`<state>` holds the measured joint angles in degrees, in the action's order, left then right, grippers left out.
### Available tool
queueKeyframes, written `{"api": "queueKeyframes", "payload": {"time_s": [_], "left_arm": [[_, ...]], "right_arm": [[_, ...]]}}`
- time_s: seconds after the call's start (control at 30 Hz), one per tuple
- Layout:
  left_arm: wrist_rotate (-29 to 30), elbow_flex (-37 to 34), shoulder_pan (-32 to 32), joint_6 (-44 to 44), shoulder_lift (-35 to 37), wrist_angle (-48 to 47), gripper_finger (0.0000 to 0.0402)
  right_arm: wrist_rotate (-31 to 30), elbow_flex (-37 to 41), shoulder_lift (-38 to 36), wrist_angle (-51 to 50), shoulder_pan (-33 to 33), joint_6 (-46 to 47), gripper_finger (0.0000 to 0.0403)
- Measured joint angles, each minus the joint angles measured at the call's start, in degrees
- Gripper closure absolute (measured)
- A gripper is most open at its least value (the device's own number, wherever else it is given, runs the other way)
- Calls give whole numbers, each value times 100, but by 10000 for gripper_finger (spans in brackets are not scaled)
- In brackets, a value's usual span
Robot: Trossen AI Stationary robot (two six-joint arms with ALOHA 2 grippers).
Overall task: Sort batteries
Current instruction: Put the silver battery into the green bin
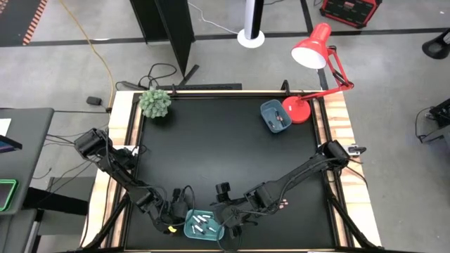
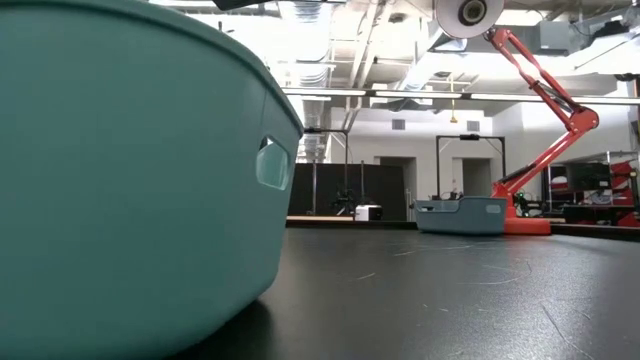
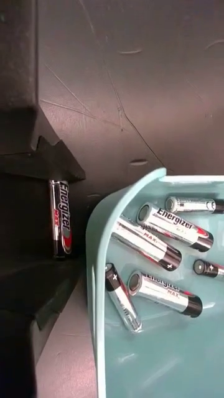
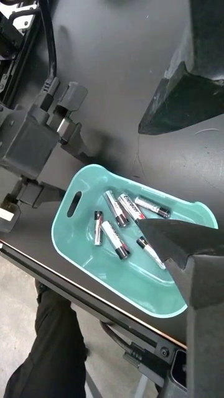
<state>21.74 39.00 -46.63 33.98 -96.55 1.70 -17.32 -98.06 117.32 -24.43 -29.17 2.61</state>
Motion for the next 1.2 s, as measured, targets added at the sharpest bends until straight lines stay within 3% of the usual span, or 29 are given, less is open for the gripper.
{"api": "queueKeyframes", "payload": {"time_s": [0.3,0.6,0.87,1.03,1.2], "left_arm": [[7,-14,-16,-112,230,-204,216],[148,-39,-24,-99,1113,-1194,216],[403,-37,-26,-701,2046,-1181,216],[382,-27,-26,-1701,2421,-282,216],[-22,-13,-2,-2681,2185,891,216]], "right_arm": [[0,0,0,0,0,-2,155],[0,0,0,0,0,-4,155],[0,0,0,-52,-1,-4,155],[0,0,0,-94,-7,-98,155],[-3,6,-75,-313,-32,-88,155]]}}
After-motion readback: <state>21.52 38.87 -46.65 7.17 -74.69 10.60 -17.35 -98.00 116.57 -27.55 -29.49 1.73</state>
